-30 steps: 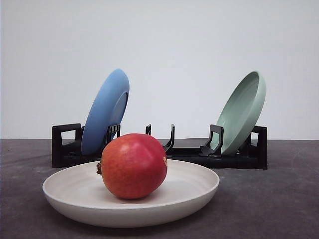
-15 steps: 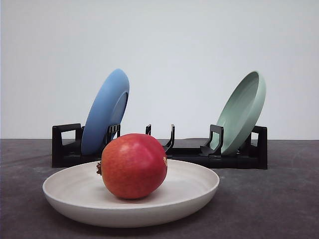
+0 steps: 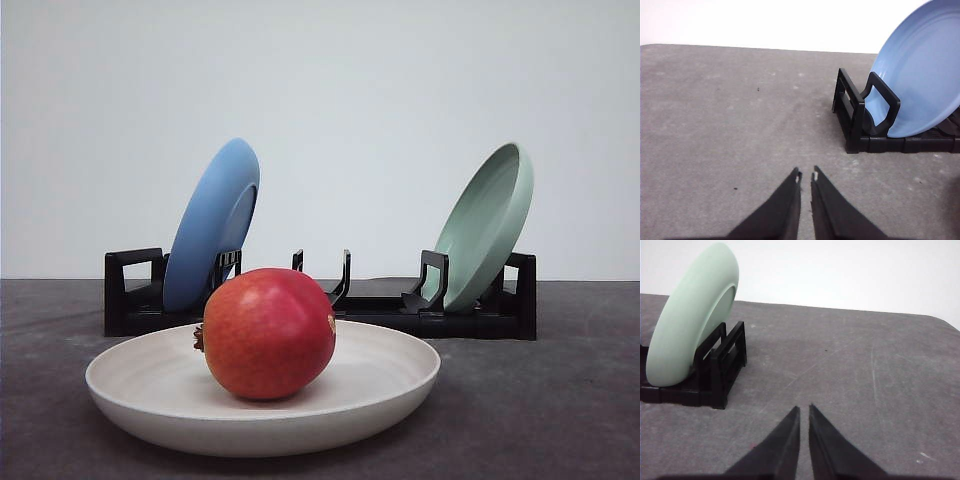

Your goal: Place pomegranate in white plate

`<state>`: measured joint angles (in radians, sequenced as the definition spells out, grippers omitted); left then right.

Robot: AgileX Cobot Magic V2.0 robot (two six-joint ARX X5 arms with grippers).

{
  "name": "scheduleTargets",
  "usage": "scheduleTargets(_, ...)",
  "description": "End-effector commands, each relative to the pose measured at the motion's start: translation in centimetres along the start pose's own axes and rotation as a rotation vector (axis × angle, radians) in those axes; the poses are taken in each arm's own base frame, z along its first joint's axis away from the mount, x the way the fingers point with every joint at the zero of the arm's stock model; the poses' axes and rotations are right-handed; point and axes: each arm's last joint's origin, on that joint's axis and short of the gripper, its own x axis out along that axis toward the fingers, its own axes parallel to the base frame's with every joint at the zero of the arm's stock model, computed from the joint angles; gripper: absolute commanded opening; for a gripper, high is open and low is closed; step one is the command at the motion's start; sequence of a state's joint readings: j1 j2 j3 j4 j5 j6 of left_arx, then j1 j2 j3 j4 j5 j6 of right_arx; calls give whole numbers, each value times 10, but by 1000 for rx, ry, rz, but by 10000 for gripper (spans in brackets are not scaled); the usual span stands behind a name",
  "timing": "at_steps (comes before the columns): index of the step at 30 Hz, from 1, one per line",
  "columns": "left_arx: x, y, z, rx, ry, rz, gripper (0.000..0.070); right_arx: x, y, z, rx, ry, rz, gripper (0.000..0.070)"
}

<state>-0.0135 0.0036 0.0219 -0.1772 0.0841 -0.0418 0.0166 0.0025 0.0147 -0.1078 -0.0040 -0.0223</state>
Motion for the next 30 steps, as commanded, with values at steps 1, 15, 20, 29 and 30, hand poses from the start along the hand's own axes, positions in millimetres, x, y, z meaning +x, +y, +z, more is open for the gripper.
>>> scheduleTargets(1,1,0,-3,3,3,-1,17,0,0,0,-4,-3,-1,27)
scheduleTargets(15,1,0,-3,3,3,-1,17,0,0,0,-4,-3,-1,27)
scheduleTargets(20,1,0,-3,3,3,-1,17,0,0,-1,-4,-3,-1,27)
scheduleTargets(29,1,0,-3,3,3,-1,17,0,0,0,-4,-3,-1,27)
scheduleTargets(30,1,0,-3,3,3,-1,17,0,0,0,-4,-3,-1,27)
